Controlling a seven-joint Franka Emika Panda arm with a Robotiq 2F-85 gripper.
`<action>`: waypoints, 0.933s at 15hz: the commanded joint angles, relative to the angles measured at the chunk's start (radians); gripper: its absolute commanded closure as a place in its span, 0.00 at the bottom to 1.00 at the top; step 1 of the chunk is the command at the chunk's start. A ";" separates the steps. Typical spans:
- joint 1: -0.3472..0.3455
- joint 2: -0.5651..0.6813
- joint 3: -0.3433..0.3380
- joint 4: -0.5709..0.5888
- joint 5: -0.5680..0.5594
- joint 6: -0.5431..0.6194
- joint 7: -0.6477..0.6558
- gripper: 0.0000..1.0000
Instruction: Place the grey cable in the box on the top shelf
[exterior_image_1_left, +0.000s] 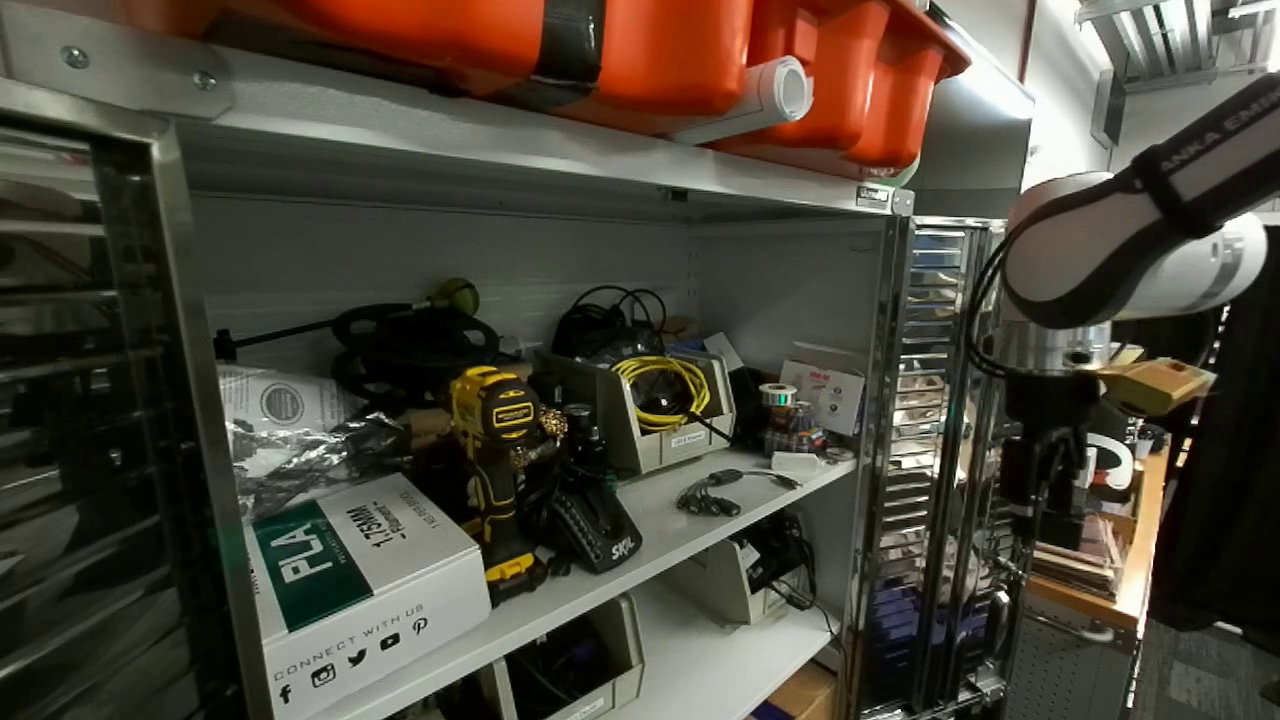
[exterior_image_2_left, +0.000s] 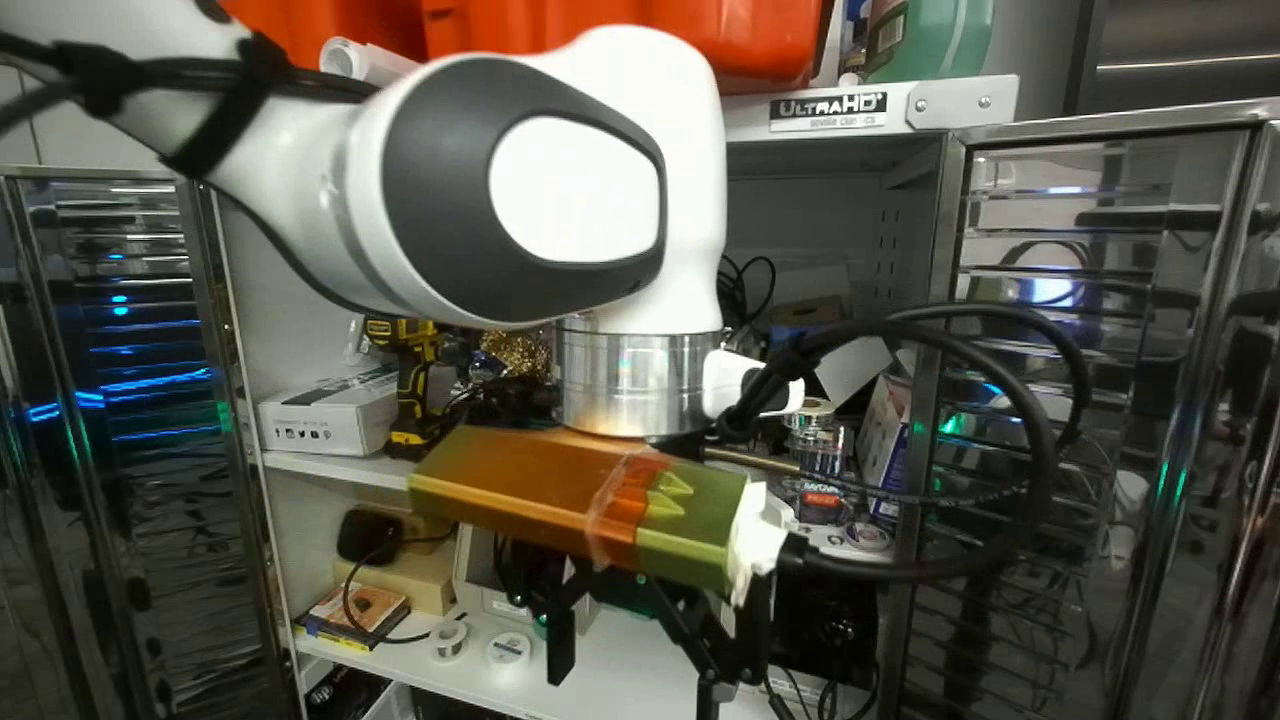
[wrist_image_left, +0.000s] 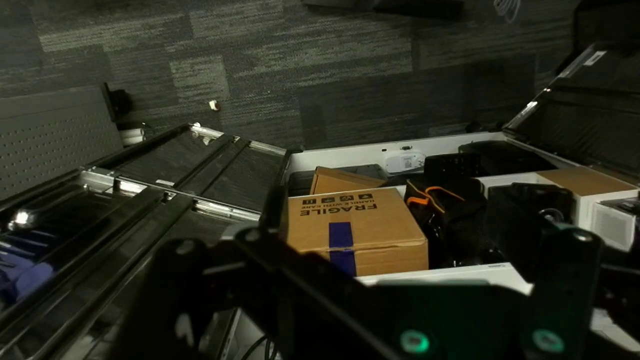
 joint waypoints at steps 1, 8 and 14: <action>-0.002 0.182 0.038 0.163 0.041 0.015 0.002 0.00; -0.010 0.365 0.125 0.332 0.109 0.145 0.001 0.00; -0.030 0.451 0.171 0.481 0.188 0.160 -0.030 0.00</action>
